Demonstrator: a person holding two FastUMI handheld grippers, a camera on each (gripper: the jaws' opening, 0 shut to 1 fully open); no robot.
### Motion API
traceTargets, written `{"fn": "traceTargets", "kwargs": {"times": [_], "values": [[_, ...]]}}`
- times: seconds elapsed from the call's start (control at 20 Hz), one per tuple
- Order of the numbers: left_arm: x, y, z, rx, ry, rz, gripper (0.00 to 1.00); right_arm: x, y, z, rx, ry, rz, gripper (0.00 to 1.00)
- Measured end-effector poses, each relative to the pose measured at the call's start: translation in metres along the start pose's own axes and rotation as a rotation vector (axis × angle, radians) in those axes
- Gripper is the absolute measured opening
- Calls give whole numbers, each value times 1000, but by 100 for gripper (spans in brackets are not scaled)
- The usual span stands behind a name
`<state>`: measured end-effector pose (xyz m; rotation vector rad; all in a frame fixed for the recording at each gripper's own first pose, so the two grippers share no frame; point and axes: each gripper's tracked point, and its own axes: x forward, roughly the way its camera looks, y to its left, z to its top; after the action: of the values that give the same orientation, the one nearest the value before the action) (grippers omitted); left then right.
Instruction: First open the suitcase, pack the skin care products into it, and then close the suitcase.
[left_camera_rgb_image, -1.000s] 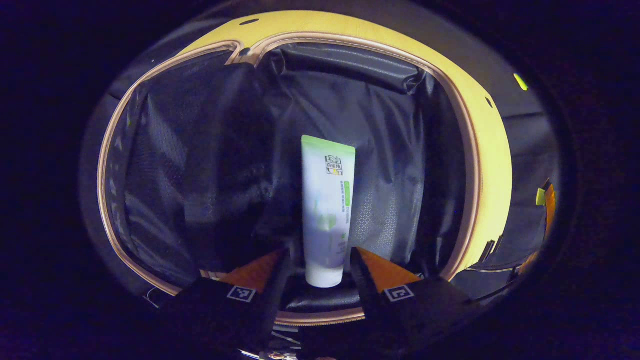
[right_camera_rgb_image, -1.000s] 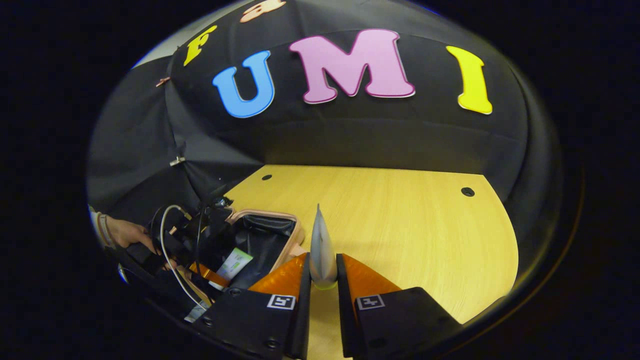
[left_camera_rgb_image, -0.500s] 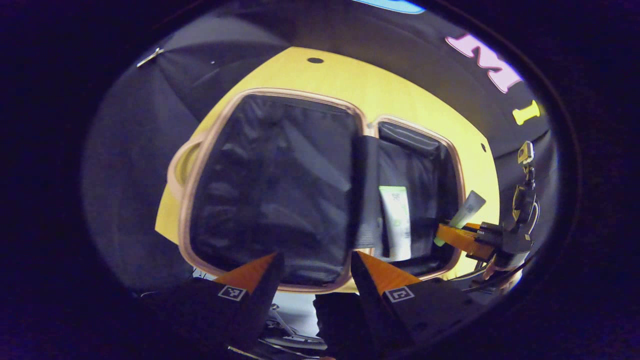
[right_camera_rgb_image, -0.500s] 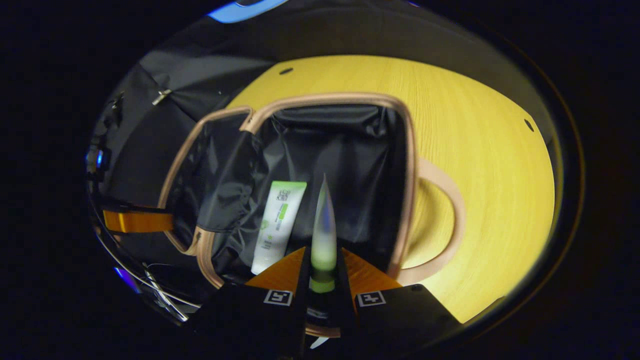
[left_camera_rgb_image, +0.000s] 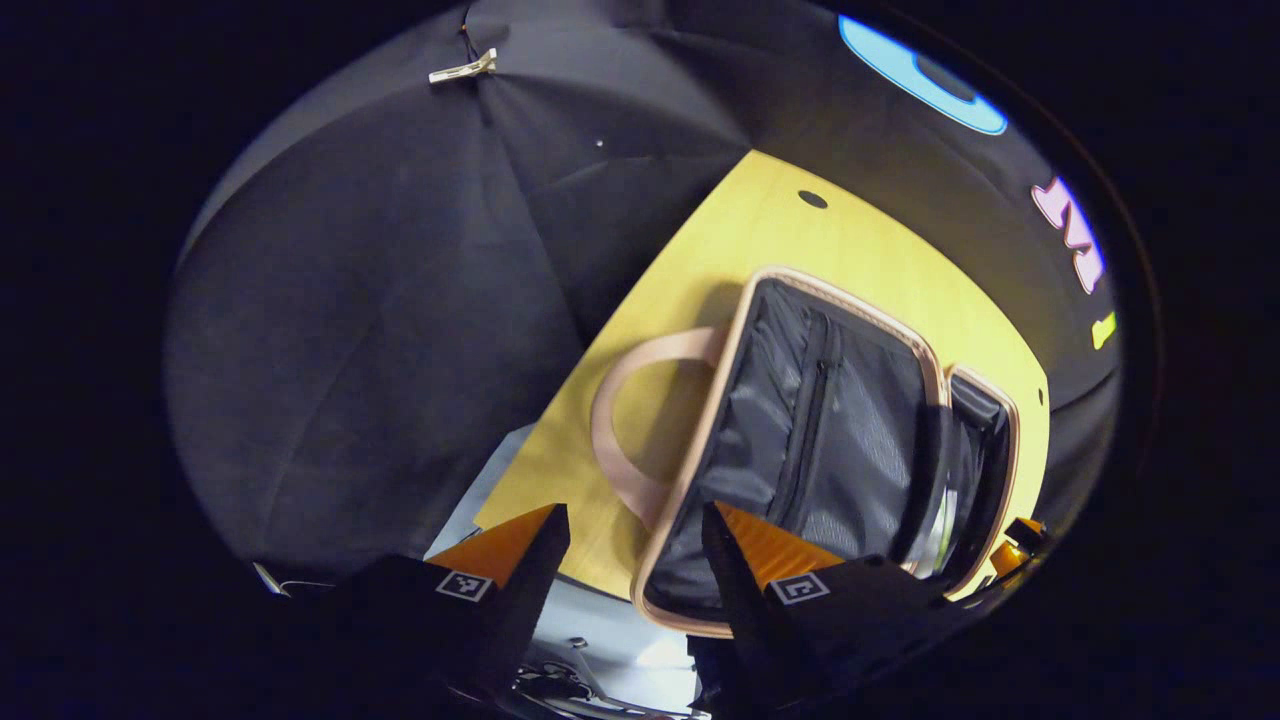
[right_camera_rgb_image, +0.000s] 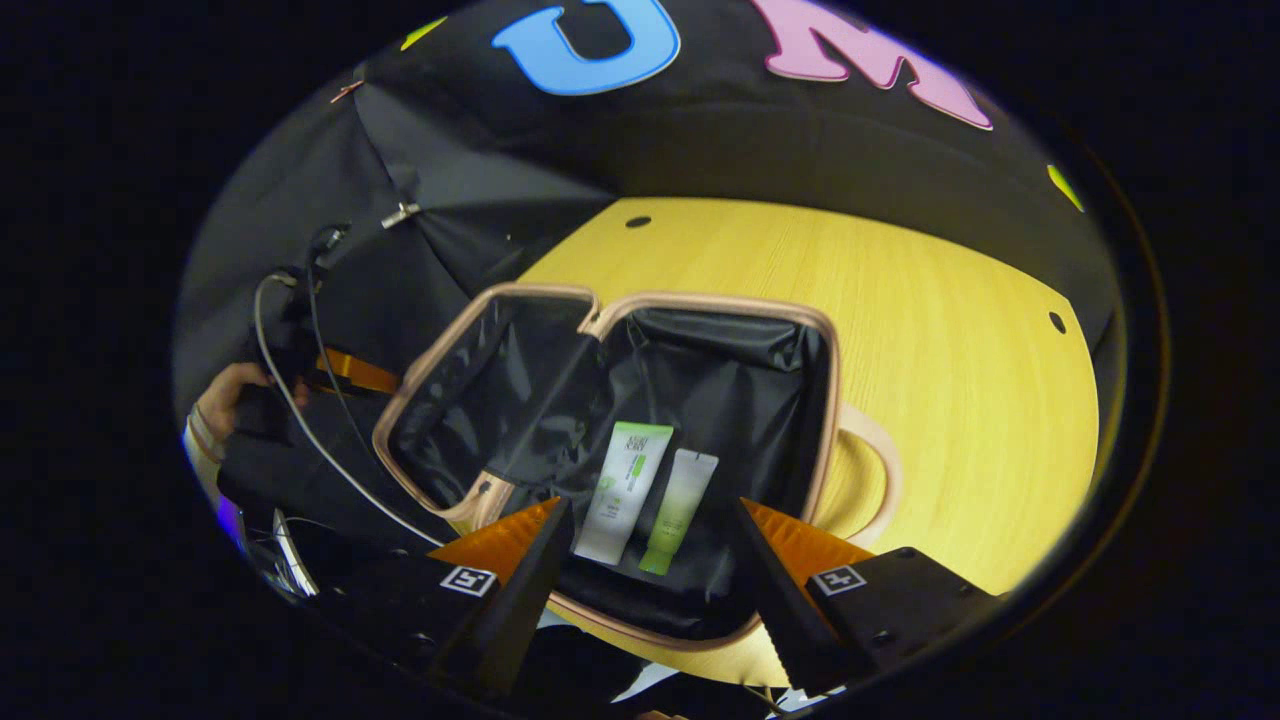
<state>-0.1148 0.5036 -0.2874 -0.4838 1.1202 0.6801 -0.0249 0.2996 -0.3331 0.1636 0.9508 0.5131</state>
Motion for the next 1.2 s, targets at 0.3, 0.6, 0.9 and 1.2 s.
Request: {"fn": "traceTargets", "kwargs": {"times": [0.3,0.6,0.9,1.2], "values": [[54,26,25,-112,119,84,85,-44,-57,23,0,-95,-116,97],[88,21,13,-59,173,112,20,-62,-59,38,-15,-122,-100,97],[-57,-31,70,105,-137,-56,7,-90,-49,74,-110,-251,-12,97],[-208,-205,60,216,-304,-340,6,-137,-59,92,-160,-314,81,97]]}}
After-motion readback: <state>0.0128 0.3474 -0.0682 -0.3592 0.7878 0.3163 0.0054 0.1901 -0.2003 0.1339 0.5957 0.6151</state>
